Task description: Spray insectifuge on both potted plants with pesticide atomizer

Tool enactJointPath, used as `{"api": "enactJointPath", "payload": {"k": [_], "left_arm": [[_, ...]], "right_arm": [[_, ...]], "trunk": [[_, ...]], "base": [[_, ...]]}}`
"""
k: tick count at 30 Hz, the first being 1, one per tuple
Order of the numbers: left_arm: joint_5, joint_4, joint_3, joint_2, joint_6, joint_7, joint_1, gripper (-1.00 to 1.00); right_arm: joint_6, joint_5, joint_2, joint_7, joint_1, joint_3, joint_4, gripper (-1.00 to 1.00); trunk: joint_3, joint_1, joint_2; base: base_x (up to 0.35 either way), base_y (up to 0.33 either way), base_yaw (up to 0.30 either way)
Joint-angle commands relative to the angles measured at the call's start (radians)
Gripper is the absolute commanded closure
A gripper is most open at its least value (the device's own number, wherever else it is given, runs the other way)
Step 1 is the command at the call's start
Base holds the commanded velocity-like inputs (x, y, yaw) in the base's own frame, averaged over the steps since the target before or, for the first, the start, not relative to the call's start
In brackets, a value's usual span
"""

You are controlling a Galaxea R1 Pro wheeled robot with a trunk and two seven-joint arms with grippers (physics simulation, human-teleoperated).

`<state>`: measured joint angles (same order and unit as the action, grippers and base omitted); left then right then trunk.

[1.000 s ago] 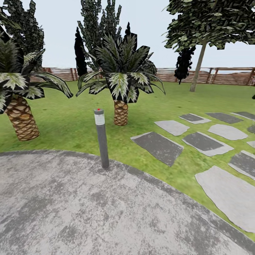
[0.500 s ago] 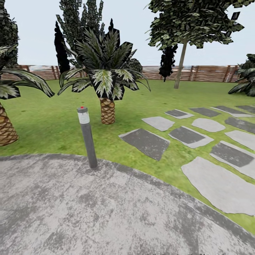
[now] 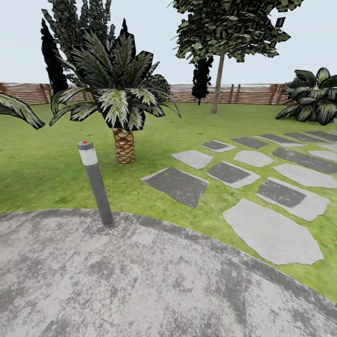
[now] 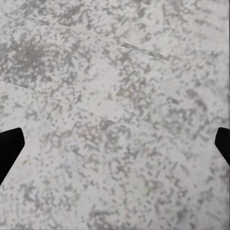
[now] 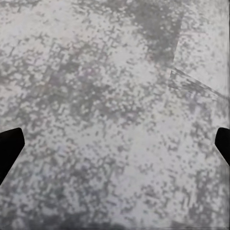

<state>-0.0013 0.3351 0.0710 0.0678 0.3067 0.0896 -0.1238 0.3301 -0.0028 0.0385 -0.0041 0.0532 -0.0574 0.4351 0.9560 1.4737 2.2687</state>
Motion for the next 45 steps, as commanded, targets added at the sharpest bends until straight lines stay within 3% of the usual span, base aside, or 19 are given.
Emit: {"api": "enactJointPath", "payload": {"k": [1,33,39,45], "left_arm": [[-0.001,-0.001,0.001,0.000,0.003,0.001,0.000,-1.00],[0.006,-0.026,0.009,0.003,0.005,-0.008,0.000,-1.00],[0.000,-0.027,0.009,0.003,0.006,-0.008,0.000,-1.00],[-0.003,-0.027,0.009,0.002,0.006,-0.008,0.000,-1.00]], "right_arm": [[0.004,0.000,0.000,0.000,0.001,-0.001,-0.001,-1.00],[0.004,0.000,0.000,-0.002,0.001,-0.003,-0.001,-1.00],[0.005,0.000,0.001,-0.001,0.001,-0.038,-0.001,-1.00],[0.007,0.003,0.001,0.001,0.001,-0.038,-0.002,-1.00]], "trunk": [[0.002,0.000,0.000],[0.008,0.000,0.000],[0.008,0.000,0.000],[0.008,0.000,0.000]], "base": [[0.000,0.000,-0.241],[0.235,-0.145,-0.283],[0.316,-0.131,-0.257],[0.317,-0.129,-0.045]]}}
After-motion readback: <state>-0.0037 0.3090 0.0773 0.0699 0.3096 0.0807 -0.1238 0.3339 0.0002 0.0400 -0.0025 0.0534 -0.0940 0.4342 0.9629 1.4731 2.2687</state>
